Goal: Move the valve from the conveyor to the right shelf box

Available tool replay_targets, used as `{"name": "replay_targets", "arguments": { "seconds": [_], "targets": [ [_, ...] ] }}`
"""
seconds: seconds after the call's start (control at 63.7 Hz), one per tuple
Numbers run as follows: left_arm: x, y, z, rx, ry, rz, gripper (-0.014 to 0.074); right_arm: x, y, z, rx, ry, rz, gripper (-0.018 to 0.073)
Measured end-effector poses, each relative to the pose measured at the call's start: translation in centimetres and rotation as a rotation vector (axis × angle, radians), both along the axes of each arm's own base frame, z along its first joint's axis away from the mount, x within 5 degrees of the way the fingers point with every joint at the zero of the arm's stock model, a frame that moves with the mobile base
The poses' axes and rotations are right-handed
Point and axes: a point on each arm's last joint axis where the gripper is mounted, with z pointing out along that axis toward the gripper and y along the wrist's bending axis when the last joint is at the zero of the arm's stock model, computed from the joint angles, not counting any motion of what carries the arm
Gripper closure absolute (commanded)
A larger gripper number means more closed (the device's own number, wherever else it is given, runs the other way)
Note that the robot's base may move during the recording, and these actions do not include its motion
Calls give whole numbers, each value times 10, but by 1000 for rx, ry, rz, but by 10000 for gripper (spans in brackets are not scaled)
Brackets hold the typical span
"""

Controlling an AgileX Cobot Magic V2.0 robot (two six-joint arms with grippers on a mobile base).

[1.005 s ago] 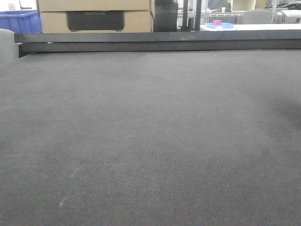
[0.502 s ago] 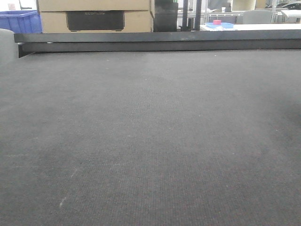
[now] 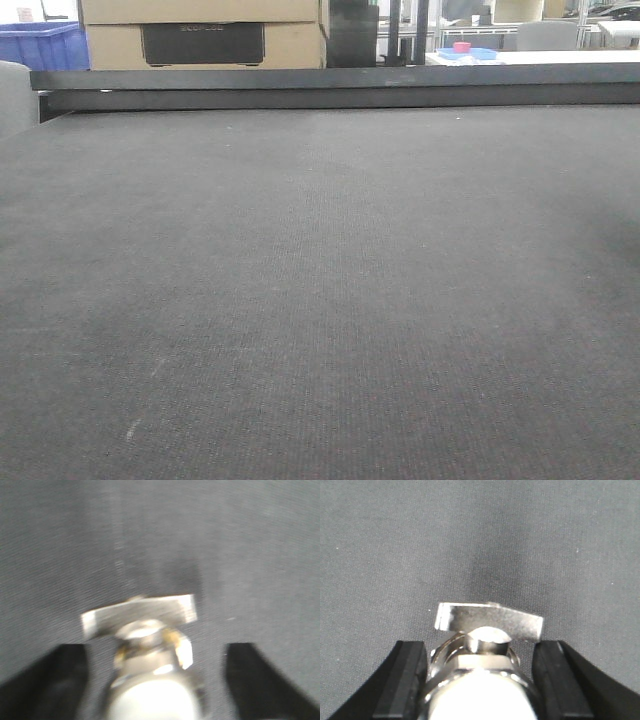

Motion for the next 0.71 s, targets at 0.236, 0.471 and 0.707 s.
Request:
{"name": "replay_targets", "arguments": {
  "seconds": [0.236, 0.471, 0.707],
  "targets": [
    [0, -1, 0, 0, 1, -4, 708, 0, 0, 0, 0, 0, 0, 713],
    [-6, -2, 11, -5, -3, 24, 707, 0, 0, 0, 0, -2, 0, 713],
    [-43, -25, 71, 15, -276, 0, 707, 1, 0, 0, 3, -8, -1, 713]
  ]
}}
